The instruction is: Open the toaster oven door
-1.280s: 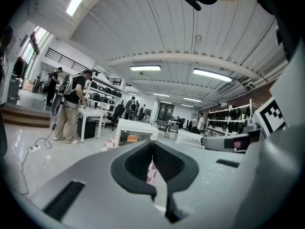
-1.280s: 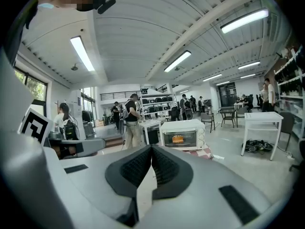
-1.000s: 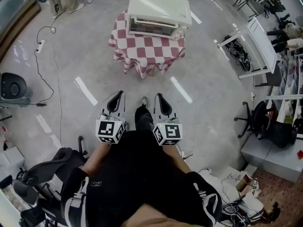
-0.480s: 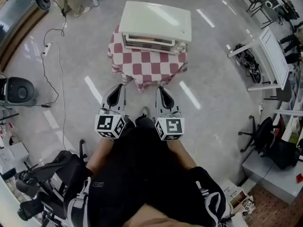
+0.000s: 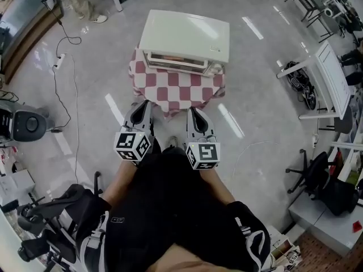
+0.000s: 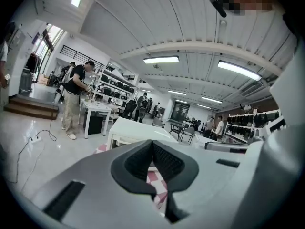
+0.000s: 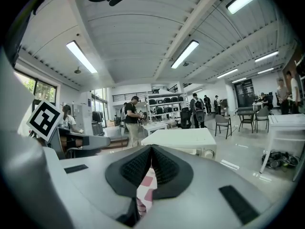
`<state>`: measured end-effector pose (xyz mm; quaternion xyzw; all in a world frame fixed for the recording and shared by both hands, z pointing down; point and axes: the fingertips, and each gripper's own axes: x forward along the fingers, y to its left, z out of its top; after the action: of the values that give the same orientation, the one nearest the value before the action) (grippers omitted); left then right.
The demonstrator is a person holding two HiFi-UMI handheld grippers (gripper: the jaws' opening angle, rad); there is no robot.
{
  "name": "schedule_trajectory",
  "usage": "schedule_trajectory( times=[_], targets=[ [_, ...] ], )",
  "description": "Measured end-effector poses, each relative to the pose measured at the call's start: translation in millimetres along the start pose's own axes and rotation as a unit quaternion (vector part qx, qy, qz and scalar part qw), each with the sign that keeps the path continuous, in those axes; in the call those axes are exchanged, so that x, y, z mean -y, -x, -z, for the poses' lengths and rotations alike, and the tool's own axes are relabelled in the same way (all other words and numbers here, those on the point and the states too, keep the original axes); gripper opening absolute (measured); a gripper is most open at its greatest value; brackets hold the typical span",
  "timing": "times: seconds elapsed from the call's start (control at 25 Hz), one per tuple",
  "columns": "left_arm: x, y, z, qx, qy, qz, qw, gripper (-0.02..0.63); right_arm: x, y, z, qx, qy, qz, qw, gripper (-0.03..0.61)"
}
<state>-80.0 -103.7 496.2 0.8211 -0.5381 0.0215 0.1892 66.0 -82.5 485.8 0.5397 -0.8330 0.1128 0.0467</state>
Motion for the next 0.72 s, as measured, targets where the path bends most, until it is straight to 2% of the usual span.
schedule_trajectory(
  times=[0.16,0.32,0.4,0.44,0.52,0.56,0.72],
  targets=[
    [-7.7,-29.3,-7.5,0.005,-0.003,0.009,0.9999,0.011,10.4,-18.9,-1.5,0.008,0.000,0.004,1.000,0.026],
    [-23.7,-59.2,-12.6,0.006,0.029,0.003,0.9996,0.011,18.8,-36.6,-2.2,0.005,0.000,0.008,1.000,0.026],
    [-38.5,-76.1,-14.8,0.007,0.057,-0.008,0.9983,0.012,20.4,-44.8,-7.1,0.008,0.004,0.010,1.000,0.026],
    [-46.4,-85.4,-13.2,0.005,0.075,-0.012,0.9971,0.042,20.8,-47.9,-9.0,0.010,0.006,0.011,1.000,0.026],
    [-61.3,-106.6,-5.8,-0.008,0.119,-0.014,0.9928,0.179,23.1,-54.5,-10.0,0.011,0.008,0.015,1.000,0.026],
    [-69.0,-118.6,-1.4,-0.015,0.143,-0.015,0.9895,0.200,25.2,-58.5,-9.9,0.010,0.008,0.018,1.000,0.026],
    [-98.3,-164.8,15.2,-0.050,0.225,-0.034,0.9724,0.218,32.4,-69.6,-13.5,0.005,0.004,0.027,1.000,0.026]
  ],
)
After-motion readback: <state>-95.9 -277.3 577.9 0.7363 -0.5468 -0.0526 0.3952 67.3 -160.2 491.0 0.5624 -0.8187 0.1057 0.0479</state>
